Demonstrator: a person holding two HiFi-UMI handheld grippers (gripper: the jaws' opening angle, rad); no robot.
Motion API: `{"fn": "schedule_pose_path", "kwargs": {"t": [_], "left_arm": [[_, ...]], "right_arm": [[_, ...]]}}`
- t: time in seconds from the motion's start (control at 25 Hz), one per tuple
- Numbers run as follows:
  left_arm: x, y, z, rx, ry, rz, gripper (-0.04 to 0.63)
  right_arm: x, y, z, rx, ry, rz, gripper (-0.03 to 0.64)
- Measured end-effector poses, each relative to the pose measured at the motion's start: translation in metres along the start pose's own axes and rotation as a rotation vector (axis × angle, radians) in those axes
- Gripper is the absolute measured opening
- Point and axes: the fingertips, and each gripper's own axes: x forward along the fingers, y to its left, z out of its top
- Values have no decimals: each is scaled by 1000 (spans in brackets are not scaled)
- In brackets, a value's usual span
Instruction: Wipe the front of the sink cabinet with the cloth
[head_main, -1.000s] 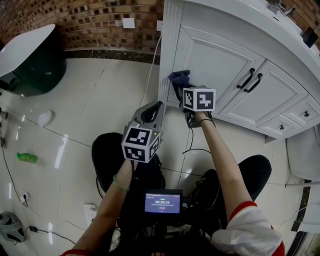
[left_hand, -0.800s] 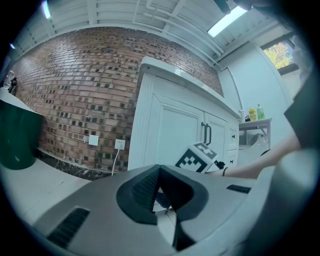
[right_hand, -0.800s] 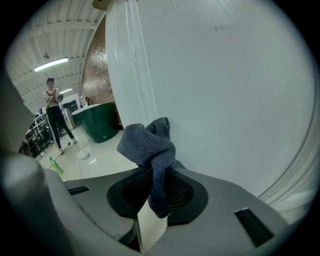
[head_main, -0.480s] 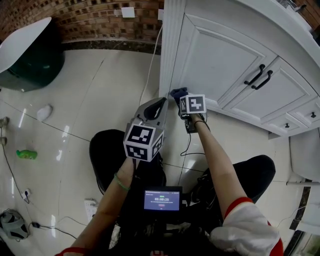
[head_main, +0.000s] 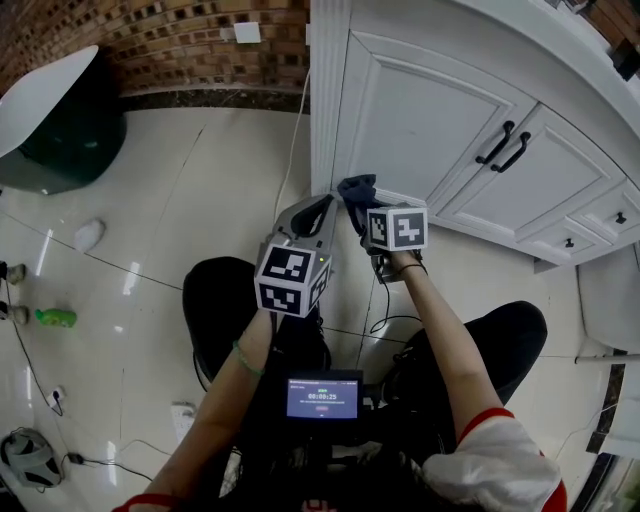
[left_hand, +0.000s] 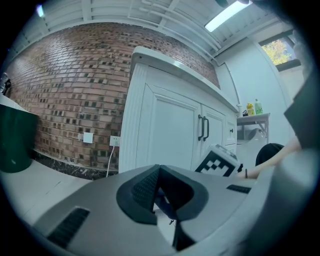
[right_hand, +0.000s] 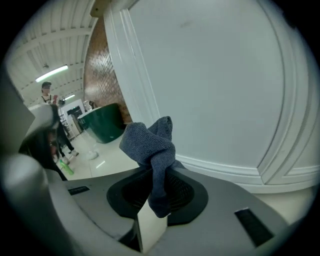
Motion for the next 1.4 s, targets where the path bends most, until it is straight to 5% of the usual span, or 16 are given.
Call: {"fn": "schedule_pose_path", "kwargs": {"t": [0.32,0.88,1.4], "left_arm": [[-5,-41,17,-9,-29,-52,20],[-18,-132,46,24,-129,-147,20],[-38,-143,34,35,-116,-131,20]], "right_arm": [[-129,21,36,3,-257,33,69],[-236,-2,-20,153,-486,-9,71],[-260,9,-28,140,-519,-17,71]]}}
